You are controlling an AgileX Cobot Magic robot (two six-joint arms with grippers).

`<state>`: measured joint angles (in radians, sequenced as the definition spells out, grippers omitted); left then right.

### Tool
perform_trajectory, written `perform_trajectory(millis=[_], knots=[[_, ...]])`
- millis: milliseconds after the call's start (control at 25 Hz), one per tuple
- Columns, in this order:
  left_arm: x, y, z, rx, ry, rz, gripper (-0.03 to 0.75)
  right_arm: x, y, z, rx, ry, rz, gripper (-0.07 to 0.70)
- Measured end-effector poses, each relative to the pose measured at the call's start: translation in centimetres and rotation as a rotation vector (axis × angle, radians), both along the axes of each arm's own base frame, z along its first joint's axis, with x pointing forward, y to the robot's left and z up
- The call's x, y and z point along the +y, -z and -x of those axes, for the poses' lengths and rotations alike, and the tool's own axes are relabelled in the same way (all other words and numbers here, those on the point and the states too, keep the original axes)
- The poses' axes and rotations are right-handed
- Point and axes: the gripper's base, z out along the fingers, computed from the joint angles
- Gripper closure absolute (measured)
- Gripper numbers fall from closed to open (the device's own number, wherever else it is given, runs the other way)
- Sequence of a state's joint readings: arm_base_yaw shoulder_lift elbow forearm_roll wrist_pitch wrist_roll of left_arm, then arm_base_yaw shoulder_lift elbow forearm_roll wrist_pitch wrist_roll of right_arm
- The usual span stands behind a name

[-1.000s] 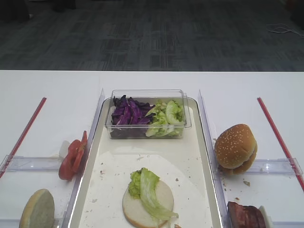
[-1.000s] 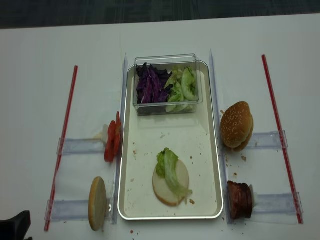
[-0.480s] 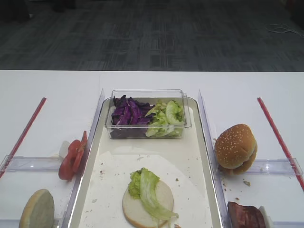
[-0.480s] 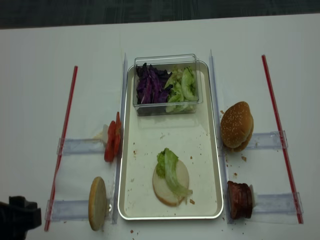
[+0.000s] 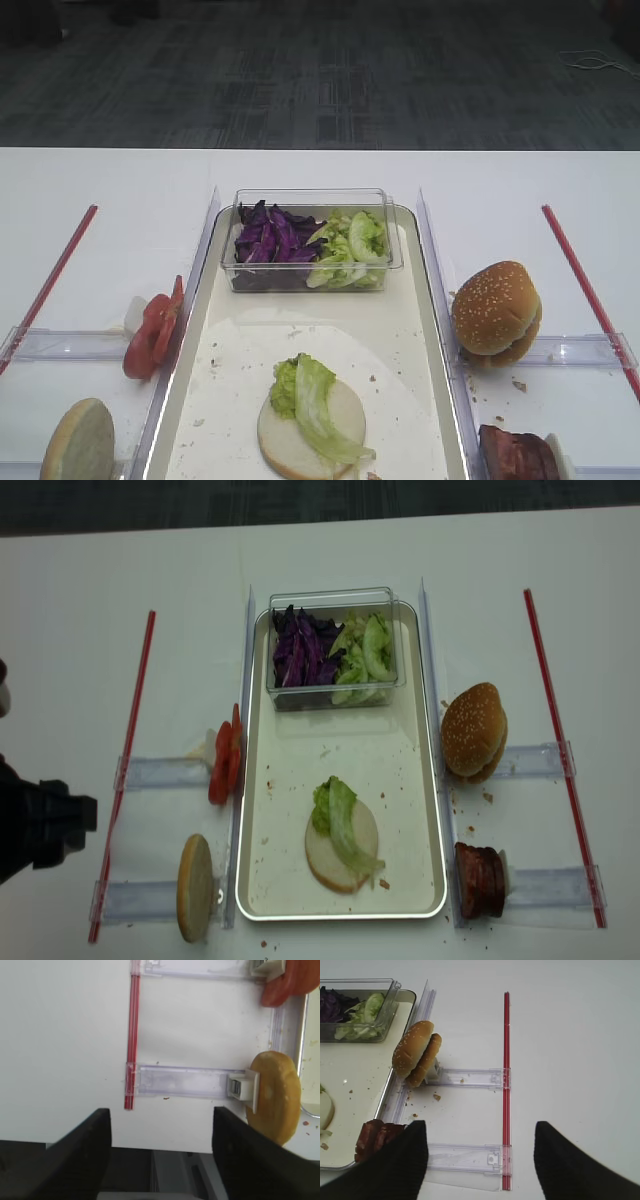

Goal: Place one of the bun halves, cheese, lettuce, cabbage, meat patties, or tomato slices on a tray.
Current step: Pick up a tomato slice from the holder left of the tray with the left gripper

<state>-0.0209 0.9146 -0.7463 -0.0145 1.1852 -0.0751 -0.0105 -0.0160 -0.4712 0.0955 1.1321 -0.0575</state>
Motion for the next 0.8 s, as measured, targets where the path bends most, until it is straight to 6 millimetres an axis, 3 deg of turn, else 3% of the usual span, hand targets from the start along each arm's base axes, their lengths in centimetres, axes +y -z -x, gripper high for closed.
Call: perform_trajectory(millis=[440,800], knots=[[-0.2,-1.2,-6.7,0.051,0.021,-0.002,0.300,0.0,0.0,0.0,0.000,0.001,-0.002,0.164],[-0.3,-0.7,-11.9,0.098,0.022,-0.002,0.300,0.0,0.0,0.0,0.000,0.001,-0.002,0.164]])
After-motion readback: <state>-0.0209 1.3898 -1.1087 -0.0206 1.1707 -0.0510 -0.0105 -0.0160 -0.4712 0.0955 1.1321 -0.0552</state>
